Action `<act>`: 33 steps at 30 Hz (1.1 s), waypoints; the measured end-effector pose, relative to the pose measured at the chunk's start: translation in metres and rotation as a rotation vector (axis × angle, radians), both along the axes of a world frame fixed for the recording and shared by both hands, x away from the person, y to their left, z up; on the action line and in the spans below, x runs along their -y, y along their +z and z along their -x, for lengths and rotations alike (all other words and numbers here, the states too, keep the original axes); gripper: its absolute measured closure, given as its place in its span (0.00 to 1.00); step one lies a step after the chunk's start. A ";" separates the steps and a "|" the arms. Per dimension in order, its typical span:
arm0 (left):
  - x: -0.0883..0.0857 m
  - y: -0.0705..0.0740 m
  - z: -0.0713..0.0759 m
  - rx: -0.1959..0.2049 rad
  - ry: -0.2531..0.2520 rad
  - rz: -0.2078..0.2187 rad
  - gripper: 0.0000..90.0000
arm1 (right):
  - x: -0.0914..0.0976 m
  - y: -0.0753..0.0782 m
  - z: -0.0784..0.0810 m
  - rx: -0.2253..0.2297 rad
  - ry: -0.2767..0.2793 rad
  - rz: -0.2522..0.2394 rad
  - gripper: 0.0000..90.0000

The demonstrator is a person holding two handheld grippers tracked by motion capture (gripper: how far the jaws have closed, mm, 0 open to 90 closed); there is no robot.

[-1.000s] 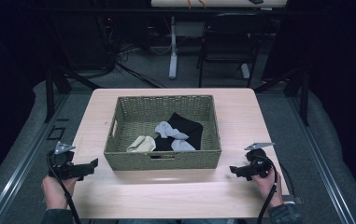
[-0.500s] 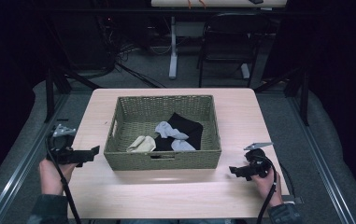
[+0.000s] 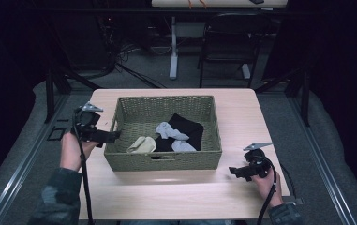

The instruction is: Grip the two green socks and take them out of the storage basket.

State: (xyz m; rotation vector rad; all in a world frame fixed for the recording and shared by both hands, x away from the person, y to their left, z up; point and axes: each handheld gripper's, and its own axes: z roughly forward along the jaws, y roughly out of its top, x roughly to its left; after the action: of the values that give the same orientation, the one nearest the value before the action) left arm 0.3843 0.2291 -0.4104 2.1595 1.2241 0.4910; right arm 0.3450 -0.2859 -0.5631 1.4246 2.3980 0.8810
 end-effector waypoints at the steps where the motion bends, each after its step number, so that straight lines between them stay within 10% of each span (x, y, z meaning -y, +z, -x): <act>1: 0.004 0.000 -0.004 -0.006 -0.006 -0.003 0.00 | 0.001 0.000 0.000 -0.002 0.004 0.000 0.09; 17: 0.060 -0.036 -0.051 -0.162 -0.108 -0.146 0.00 | 0.006 -0.001 0.004 -0.016 -0.005 -0.001 0.09; 22: 0.070 -0.046 -0.057 -0.193 -0.128 -0.173 0.00 | 0.005 -0.001 0.003 -0.013 -0.005 0.002 0.09; 25: 0.073 -0.052 -0.062 -0.226 -0.157 -0.118 0.00 | 0.004 -0.001 0.003 -0.014 -0.001 -0.003 0.09; 33: 0.088 -0.070 -0.071 -0.297 -0.190 -0.201 0.03 | 0.004 -0.001 0.003 -0.012 0.000 -0.001 0.09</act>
State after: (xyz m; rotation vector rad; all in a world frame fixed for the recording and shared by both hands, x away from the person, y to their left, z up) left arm 0.4552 0.1407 -0.4801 2.5616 1.1444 0.2253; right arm 0.3423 -0.2899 -0.5637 1.4340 2.4063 0.8765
